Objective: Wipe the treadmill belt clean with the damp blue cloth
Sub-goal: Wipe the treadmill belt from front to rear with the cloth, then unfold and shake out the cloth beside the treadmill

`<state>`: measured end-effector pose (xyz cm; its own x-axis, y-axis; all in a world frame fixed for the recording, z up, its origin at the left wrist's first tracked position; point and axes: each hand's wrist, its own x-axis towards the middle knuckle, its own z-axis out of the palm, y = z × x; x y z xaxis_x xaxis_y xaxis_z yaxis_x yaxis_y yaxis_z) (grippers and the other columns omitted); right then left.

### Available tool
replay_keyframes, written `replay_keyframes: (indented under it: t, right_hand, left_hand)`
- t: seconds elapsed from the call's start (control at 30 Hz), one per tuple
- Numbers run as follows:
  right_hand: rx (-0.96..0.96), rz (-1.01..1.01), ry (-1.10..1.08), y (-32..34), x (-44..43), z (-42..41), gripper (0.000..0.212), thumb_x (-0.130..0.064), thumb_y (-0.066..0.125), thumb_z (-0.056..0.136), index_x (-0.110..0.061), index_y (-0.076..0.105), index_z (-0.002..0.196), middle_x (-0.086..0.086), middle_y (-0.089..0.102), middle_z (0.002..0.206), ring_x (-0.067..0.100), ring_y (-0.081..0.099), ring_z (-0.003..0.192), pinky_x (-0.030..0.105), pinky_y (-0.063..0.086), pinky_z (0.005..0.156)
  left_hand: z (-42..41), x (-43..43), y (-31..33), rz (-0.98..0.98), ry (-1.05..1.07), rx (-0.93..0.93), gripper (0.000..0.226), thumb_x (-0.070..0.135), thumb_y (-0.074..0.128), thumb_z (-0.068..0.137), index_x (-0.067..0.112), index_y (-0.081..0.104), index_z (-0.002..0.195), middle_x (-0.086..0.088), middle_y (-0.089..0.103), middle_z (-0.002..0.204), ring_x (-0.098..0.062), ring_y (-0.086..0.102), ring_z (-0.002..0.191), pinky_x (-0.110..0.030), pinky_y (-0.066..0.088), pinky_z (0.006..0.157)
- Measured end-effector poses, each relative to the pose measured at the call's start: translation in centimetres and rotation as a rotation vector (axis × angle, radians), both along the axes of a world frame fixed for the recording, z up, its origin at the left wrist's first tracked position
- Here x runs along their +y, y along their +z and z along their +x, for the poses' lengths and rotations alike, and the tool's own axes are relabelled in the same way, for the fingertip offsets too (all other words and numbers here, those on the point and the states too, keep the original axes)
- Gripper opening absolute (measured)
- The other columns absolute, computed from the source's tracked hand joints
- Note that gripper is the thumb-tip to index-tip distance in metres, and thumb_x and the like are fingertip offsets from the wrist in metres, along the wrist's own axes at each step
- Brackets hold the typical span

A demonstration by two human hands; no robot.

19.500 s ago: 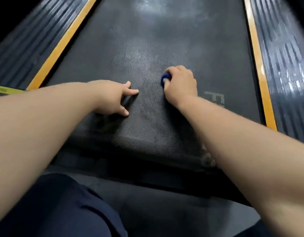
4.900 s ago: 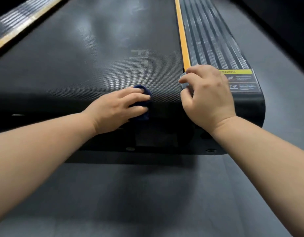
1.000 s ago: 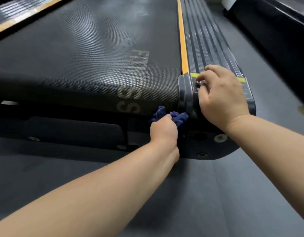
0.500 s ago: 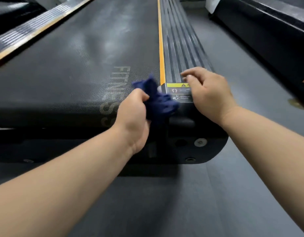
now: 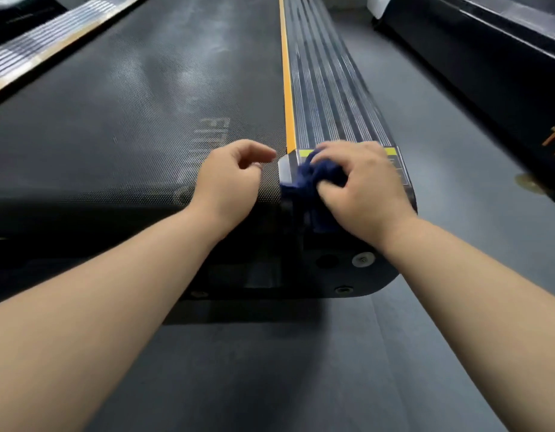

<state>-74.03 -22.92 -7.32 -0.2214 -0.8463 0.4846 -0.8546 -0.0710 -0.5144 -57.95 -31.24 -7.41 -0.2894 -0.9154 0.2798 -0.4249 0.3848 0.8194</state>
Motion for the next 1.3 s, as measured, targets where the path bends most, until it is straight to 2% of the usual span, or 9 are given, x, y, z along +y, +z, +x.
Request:
replay_keyframes:
  t: [0.1, 0.27, 0.47, 0.57, 0.7, 0.9, 1.0, 1.17, 1.3]
  right_hand:
    - [0.162, -0.044, 0.056, -1.3, 3.4, -1.3, 0.03, -0.021, 0.049, 0.071, -0.02, 0.072, 0.091, -0.007, 0.07, 0.107, 0.022, 0.058, 0.101, 0.034, 0.043, 0.094]
    - [0.034, 0.0, -0.368, -0.8, 5.3, -4.7, 0.036, -0.018, 0.044, 0.072, -0.016, 0.069, 0.098, 0.006, 0.069, 0.103, 0.033, 0.057, 0.096, 0.031, 0.039, 0.086]
    - [0.262, 0.115, -0.105, -0.9, -2.3, 3.0, 0.028, -0.03, 0.049, 0.078, -0.021, 0.064, 0.101, 0.001, 0.066, 0.104, 0.032, 0.056, 0.099, 0.038, 0.046, 0.081]
    - [0.243, 0.181, -0.265, -0.2, -2.0, 1.0, 0.027, -0.031, 0.05, 0.08, -0.024, 0.062, 0.103, 0.006, 0.067, 0.103, 0.033, 0.058, 0.099, 0.038, 0.043, 0.079]
    - [-0.046, 0.288, -0.393, 1.9, -2.0, -1.0, 0.028, -0.019, 0.047, 0.083, -0.022, 0.062, 0.107, 0.01, 0.065, 0.113, 0.033, 0.055, 0.109, 0.036, 0.041, 0.088]
    - [-0.648, 0.045, 0.175, 2.9, -4.7, 10.4, 0.023, -0.028, 0.057, 0.088, -0.02, 0.051, 0.109, -0.001, 0.064, 0.099, 0.017, 0.06, 0.095, 0.035, 0.046, 0.091]
    - [-0.869, 0.152, 0.258, 1.9, -5.4, 12.4, 0.01, -0.033, 0.055, 0.089, -0.026, 0.056, 0.096, 0.003, 0.068, 0.099, 0.018, 0.063, 0.098, 0.047, 0.049, 0.092]
    - [-1.374, 0.208, 0.247, 1.1, -5.4, 10.5, 0.014, -0.022, 0.061, 0.091, -0.012, 0.063, 0.1, 0.012, 0.072, 0.097, 0.025, 0.07, 0.089, 0.04, 0.058, 0.073]
    - [-1.413, 0.2, 0.216, 0.6, -5.7, 10.8, 0.028, -0.009, 0.065, 0.087, -0.011, 0.053, 0.113, 0.01, 0.066, 0.101, 0.018, 0.068, 0.08, 0.03, 0.057, 0.064]
  left_hand:
    - [-0.1, 0.8, -1.0, -0.061, -0.072, -0.147, 0.026, 0.009, 0.055, 0.087, 0.03, 0.07, 0.092, 0.016, 0.064, 0.091, 0.007, 0.053, 0.066, -0.017, 0.043, 0.07]
    - [-0.3, 0.8, -1.7, -0.185, -0.09, -0.19, 0.026, 0.007, 0.053, 0.086, 0.024, 0.069, 0.098, 0.011, 0.06, 0.105, -0.009, 0.057, 0.092, -0.024, 0.044, 0.085]
    - [-0.3, 1.6, -0.9, -0.16, -0.019, -0.215, 0.026, 0.005, 0.05, 0.084, 0.019, 0.07, 0.096, 0.0, 0.066, 0.098, -0.02, 0.059, 0.092, -0.024, 0.04, 0.079]
    - [2.0, 1.3, 0.9, -0.044, -0.021, -0.194, 0.033, 0.005, 0.047, 0.087, 0.03, 0.068, 0.094, 0.015, 0.064, 0.089, -0.009, 0.06, 0.086, -0.014, 0.042, 0.071]
    - [5.7, 0.6, 2.5, 0.161, -0.016, 0.025, 0.031, 0.003, 0.049, 0.09, 0.027, 0.069, 0.095, 0.015, 0.068, 0.095, -0.005, 0.063, 0.09, -0.014, 0.048, 0.077]
    - [7.2, 1.3, 2.1, 0.594, -0.176, 0.44, 0.021, 0.013, 0.056, 0.092, 0.012, 0.063, 0.112, -0.006, 0.069, 0.101, -0.021, 0.066, 0.092, -0.038, 0.054, 0.078]
    - [8.5, 1.1, 1.7, 0.615, -0.19, 0.457, 0.026, 0.012, 0.06, 0.089, 0.003, 0.063, 0.113, -0.016, 0.07, 0.101, -0.029, 0.067, 0.091, -0.04, 0.054, 0.08]
    - [10.8, -0.5, 1.2, 0.536, -0.083, 0.333, 0.015, 0.022, 0.052, 0.097, 0.018, 0.063, 0.089, 0.003, 0.066, 0.082, -0.008, 0.06, 0.068, -0.026, 0.049, 0.067]
    - [11.2, -0.2, 0.6, 0.632, -0.179, 0.331, 0.011, 0.022, 0.051, 0.097, 0.021, 0.059, 0.09, 0.005, 0.066, 0.079, -0.009, 0.061, 0.064, -0.027, 0.053, 0.062]
